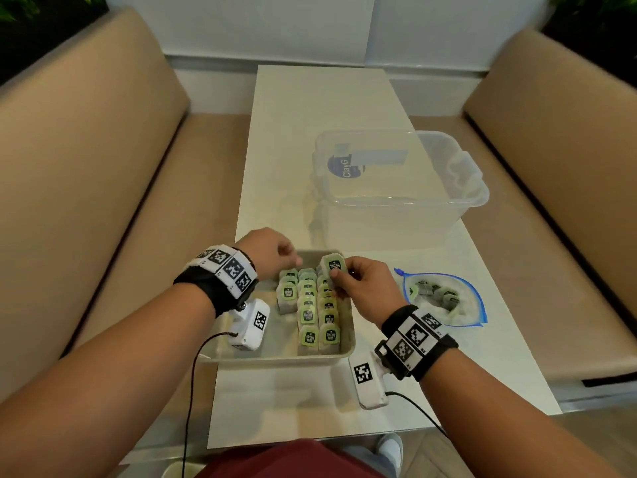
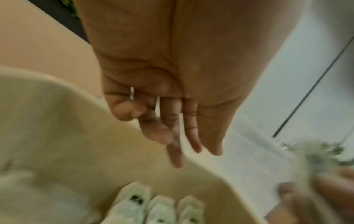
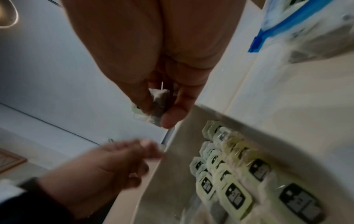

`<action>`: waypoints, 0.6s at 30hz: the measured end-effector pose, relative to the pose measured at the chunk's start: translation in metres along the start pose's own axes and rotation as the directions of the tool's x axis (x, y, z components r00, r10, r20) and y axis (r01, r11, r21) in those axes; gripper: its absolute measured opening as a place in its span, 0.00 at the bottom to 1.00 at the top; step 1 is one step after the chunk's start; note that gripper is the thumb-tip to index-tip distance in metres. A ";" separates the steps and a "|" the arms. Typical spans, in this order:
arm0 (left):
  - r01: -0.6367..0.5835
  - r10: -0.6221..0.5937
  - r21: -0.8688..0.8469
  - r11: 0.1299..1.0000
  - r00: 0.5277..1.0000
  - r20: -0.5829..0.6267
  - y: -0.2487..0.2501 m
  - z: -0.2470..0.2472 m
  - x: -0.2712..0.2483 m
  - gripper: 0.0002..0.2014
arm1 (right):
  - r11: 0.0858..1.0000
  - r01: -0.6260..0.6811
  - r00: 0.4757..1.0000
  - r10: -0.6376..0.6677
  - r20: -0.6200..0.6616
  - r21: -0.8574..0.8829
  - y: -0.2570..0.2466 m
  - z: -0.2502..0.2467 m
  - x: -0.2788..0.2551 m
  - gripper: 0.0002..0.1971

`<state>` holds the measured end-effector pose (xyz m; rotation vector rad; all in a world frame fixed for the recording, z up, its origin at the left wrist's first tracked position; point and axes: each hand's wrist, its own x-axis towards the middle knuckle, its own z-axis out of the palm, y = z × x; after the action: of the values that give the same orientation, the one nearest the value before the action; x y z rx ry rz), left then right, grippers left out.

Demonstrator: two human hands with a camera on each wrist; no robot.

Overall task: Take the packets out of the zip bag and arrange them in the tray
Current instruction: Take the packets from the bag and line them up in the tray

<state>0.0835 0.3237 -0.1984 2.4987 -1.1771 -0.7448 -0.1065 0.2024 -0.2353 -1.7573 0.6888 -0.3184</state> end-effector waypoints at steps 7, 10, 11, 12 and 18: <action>-0.254 0.256 0.034 0.967 0.961 -0.101 0.036 -0.017 -0.029 0.08 | 0.999 0.048 0.993 -0.049 0.104 0.010 -0.016 0.021 0.005 0.12; -0.255 0.268 0.103 0.961 0.954 -0.132 0.037 -0.021 -0.030 0.08 | 0.999 0.035 0.991 -0.035 0.127 0.007 -0.015 0.026 0.005 0.09; -0.254 0.267 0.108 0.961 0.956 -0.125 0.036 -0.022 -0.030 0.08 | 1.000 0.027 0.991 -0.026 0.132 -0.007 -0.014 0.026 0.004 0.10; -0.245 0.257 0.112 0.963 0.960 -0.110 0.036 -0.024 -0.031 0.08 | 0.999 0.024 0.991 -0.019 0.133 -0.030 -0.013 0.026 0.004 0.11; -0.116 0.128 0.216 0.969 0.991 -0.041 0.022 -0.018 -0.023 0.08 | 0.969 0.058 0.997 -0.043 0.069 -0.241 -0.010 0.016 0.002 0.17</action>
<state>0.0674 0.3282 -0.1658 2.5672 -1.4452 -0.5402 -0.0935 0.2149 -0.2308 -2.0120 0.6593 -0.2182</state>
